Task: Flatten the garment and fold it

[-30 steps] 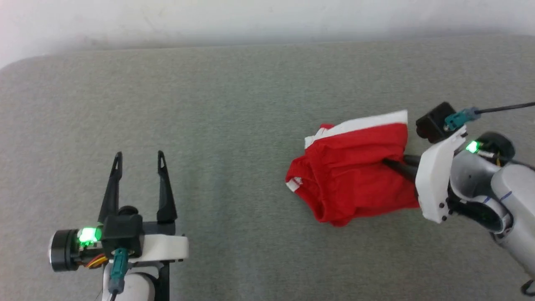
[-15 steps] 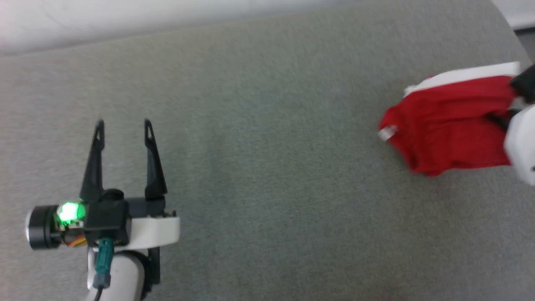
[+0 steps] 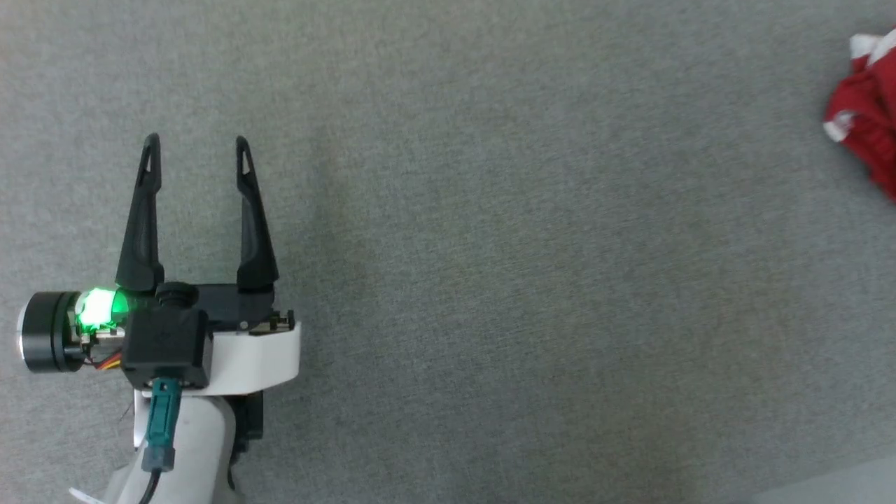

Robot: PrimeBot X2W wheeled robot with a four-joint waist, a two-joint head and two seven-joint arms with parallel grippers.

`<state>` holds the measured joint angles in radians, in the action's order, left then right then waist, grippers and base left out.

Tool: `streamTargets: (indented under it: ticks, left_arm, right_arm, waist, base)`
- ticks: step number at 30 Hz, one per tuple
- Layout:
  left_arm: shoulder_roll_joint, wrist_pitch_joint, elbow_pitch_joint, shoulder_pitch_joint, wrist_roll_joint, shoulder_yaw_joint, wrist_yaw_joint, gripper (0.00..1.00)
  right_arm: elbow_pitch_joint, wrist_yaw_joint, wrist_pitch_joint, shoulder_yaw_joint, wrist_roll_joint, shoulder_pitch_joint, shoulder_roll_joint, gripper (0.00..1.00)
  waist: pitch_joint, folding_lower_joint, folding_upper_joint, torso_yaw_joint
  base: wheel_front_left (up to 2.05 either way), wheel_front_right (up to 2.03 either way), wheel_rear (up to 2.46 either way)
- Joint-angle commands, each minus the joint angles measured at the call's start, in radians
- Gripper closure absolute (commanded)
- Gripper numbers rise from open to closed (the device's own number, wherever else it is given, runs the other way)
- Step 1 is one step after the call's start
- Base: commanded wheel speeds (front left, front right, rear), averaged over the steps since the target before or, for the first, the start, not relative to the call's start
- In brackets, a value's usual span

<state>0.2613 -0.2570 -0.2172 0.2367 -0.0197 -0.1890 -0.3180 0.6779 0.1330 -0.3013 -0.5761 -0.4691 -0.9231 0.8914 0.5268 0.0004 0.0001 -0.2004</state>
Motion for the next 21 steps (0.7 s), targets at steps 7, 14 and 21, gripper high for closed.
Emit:
streamTargets:
  ticks: [7,14,21]
  left_arm:
    - [0.005,-0.005,-0.005,0.038,0.002,-0.019,-0.022,0.00]
    - [-0.002,-0.005,0.019,0.025,0.019,-0.019,-0.038,0.00]
    - [-0.014,-0.005,0.046,-0.039,0.039,-0.007,-0.051,0.00]
  right_arm:
    - [0.157,-0.002,0.034,0.070,0.085,-0.037,-0.074,0.59]
    - [0.245,-0.002,0.081,0.126,0.156,-0.055,-0.088,0.00]
    - [0.206,-0.002,0.270,0.227,0.322,-0.099,-0.082,0.00]
  waist:
    - [0.048,-0.0004,-0.0001,0.045]
    - [-0.032,-0.0004,-0.0001,0.051]
    - [-0.158,-0.0004,-0.0001,0.057]
  base:
    - [0.00,0.00,0.00]
    - [0.00,0.00,0.00]
    - [0.00,0.00,0.00]
